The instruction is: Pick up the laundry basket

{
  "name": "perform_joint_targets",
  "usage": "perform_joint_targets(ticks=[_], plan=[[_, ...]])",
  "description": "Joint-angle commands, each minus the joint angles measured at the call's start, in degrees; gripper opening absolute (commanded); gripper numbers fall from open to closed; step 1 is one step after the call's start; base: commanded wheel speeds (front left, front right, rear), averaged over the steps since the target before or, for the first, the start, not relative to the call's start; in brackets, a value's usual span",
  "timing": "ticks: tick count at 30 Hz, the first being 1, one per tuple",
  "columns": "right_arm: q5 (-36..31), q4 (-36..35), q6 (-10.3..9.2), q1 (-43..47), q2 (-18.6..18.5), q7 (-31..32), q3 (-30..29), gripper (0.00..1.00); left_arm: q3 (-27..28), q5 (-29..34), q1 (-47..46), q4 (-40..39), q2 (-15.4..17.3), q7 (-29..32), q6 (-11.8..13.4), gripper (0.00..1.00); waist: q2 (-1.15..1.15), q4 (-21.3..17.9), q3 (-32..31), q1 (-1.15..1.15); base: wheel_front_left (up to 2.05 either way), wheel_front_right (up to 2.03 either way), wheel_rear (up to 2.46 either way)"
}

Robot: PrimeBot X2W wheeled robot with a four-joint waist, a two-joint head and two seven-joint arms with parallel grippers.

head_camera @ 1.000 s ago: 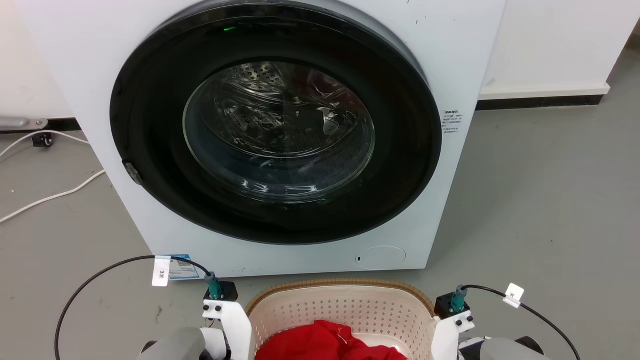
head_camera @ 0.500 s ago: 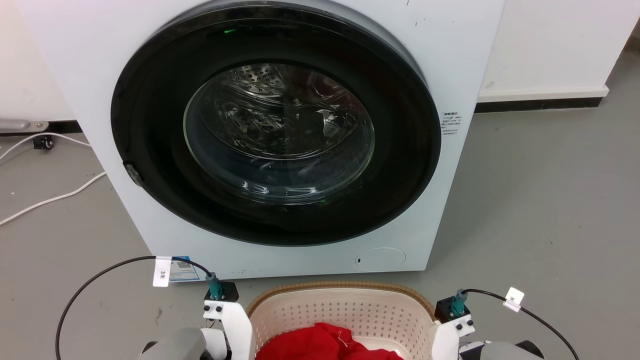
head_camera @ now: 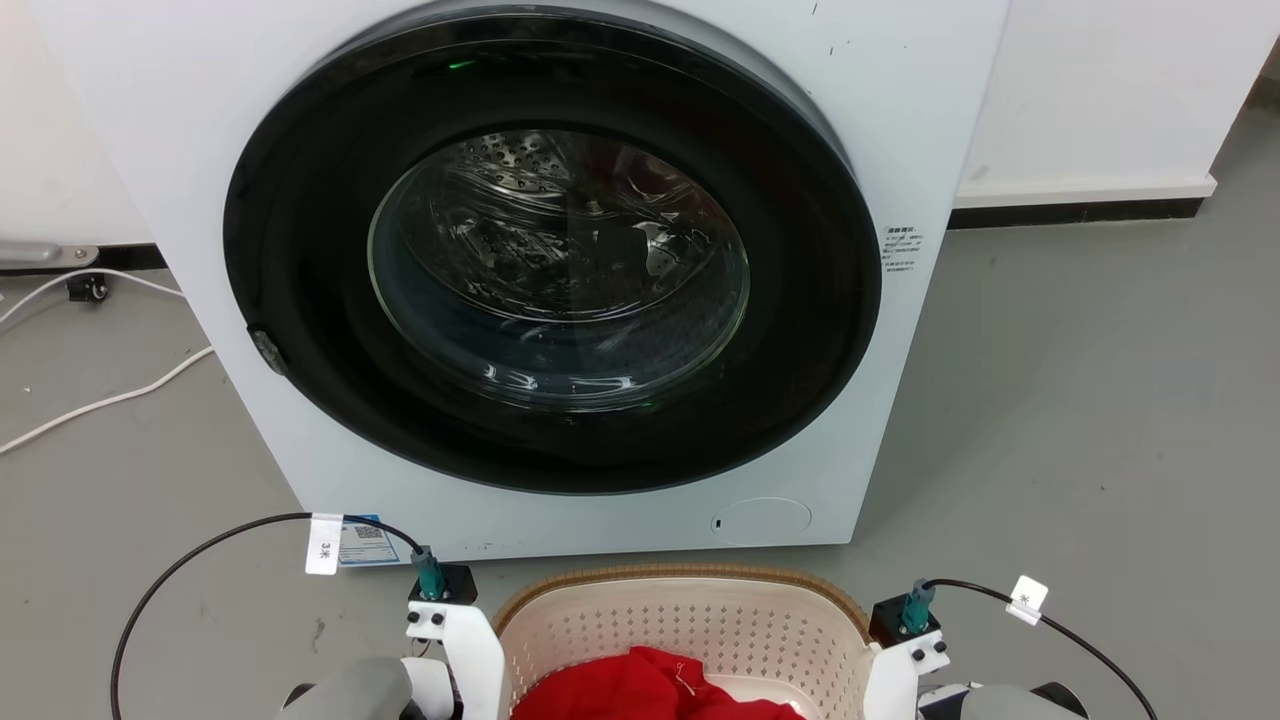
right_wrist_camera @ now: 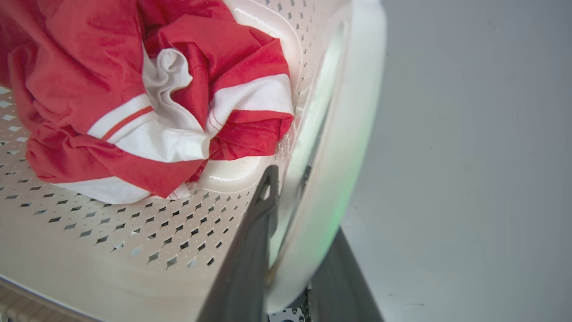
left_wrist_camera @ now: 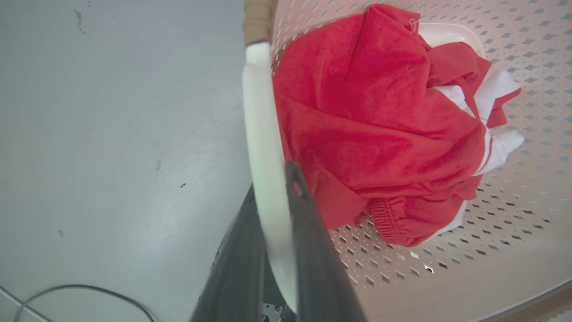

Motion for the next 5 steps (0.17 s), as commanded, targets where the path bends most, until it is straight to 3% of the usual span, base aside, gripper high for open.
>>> perform_joint_targets(ticks=[1,5], plan=[[-0.4,-0.6,0.8,0.9,1.1,0.1,0.4,0.0,0.0,-0.2,-0.1,-0.7,-0.6,-0.4,-0.6,0.0,0.0,0.0,0.0,0.0,0.0,0.0,0.0],[-0.4,-0.7,0.8,0.9,1.1,0.0,0.4,0.0,0.0,-0.3,0.0,-0.6,-0.6,-0.4,-0.6,0.0,0.0,0.0,-0.1,0.0,0.0,0.0,0.0]])
